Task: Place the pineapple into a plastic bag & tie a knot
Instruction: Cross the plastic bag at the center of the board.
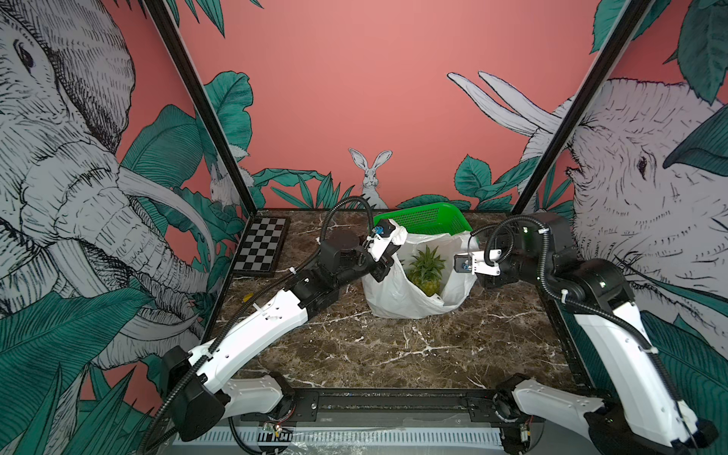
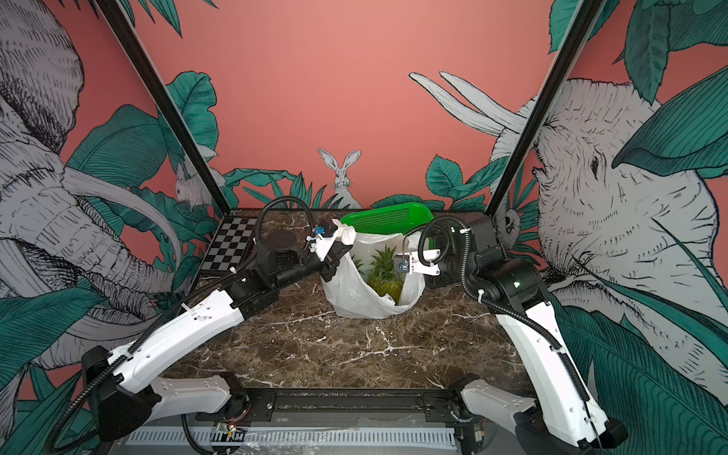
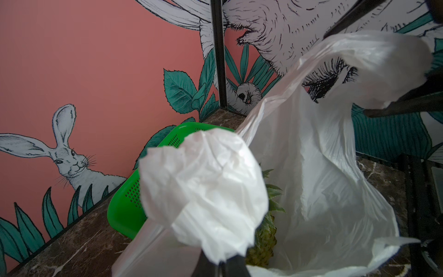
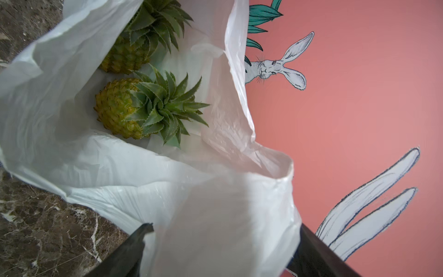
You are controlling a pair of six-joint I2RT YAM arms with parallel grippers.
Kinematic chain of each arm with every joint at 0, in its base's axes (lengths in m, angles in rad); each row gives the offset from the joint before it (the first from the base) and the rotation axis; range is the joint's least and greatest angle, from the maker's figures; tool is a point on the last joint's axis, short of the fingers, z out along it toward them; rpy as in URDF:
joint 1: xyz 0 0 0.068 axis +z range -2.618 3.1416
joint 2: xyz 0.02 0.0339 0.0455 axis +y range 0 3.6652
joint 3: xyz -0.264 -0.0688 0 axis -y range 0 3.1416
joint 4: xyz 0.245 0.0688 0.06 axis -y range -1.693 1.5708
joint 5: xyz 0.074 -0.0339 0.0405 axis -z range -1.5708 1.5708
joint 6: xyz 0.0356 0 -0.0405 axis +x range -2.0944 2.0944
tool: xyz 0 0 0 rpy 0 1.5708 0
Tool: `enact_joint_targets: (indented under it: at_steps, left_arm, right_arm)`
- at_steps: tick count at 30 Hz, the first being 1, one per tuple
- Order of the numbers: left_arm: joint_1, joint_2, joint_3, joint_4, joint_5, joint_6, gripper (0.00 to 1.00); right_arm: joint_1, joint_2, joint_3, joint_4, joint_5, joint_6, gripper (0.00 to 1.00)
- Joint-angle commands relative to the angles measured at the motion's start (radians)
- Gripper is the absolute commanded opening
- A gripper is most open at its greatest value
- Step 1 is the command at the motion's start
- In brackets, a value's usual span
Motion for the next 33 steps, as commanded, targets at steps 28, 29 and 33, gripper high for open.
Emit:
enact_joint_targets:
  at_steps: [28,29,33]
  left_arm:
    - [0.022,0.015,0.049,0.012,0.073,-0.006,0.00]
    - [0.022,0.023,0.056,0.016,0.078,-0.008,0.00]
    - [0.022,0.072,0.100,0.015,0.130,-0.001,0.00]
  right_arm:
    - [-0.006,0.112,0.073,0.135,-0.482,0.094,0.00]
    - [-0.005,0.103,0.059,0.139,-0.506,0.107,0.00]
    - [0.007,0.085,0.002,0.180,-0.603,0.195,0.00]
